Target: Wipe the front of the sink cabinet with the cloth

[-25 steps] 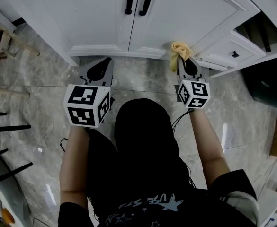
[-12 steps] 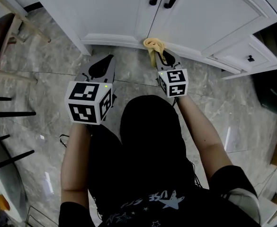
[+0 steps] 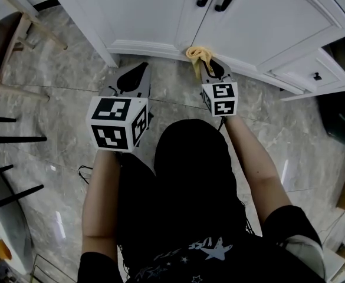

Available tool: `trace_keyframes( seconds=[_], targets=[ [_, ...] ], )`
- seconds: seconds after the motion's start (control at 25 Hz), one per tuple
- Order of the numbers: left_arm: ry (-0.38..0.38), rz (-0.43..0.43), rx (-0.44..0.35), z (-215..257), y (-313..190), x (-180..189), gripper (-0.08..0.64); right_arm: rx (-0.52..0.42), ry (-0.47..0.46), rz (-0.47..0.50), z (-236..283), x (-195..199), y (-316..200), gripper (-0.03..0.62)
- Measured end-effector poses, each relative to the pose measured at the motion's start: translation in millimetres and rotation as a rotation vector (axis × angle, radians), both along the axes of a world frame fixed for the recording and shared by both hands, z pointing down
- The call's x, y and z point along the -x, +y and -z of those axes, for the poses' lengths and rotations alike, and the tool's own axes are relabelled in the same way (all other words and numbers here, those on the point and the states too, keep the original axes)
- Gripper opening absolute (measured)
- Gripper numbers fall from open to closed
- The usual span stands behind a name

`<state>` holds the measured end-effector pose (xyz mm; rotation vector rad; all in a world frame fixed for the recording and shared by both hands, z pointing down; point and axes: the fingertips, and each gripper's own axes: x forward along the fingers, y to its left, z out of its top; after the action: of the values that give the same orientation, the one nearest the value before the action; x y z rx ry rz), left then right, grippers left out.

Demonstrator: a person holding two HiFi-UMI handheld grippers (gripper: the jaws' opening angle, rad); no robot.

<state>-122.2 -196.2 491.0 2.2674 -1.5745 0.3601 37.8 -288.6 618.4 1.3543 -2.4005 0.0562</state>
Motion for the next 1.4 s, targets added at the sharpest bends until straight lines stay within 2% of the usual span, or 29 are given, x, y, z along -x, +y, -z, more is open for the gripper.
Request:
trace_keyframes(
  seconds=[0.16, 0.4, 0.72, 0.92, 1.16, 1.32, 1.4],
  targets=[
    [-0.003, -0.018, 0.011, -6, 2, -7, 0.017, 0.006, -0.009, -0.062, 0, -29, 2, 0.061],
    [0.001, -0.060, 0.030, -14, 0, -29, 0.017, -0.003, 0.012, -0.172, 1, -97, 1, 0.061],
    [0.008, -0.134, 0.039, -19, -2, -61, 0.017, 0.011, 0.011, -0.379, 2, -192, 8, 0.061],
    [0.016, -0.160, 0.047, -20, -1, -69, 0.017, 0.022, 0.046, -0.477, 0, -234, 17, 0.061],
    [0.030, -0.140, 0.098, 7, 6, -47, 0.017, 0.120, 0.053, -0.536, 19, -240, 41, 0.061],
    [0.027, -0.084, 0.144, 36, 24, -15, 0.017, 0.194, 0.068, -0.523, 48, -211, 57, 0.061],
    [0.059, -0.065, 0.168, 44, 37, -4, 0.017, 0.224, 0.081, -0.480, 64, -193, 65, 0.061]
  ],
)
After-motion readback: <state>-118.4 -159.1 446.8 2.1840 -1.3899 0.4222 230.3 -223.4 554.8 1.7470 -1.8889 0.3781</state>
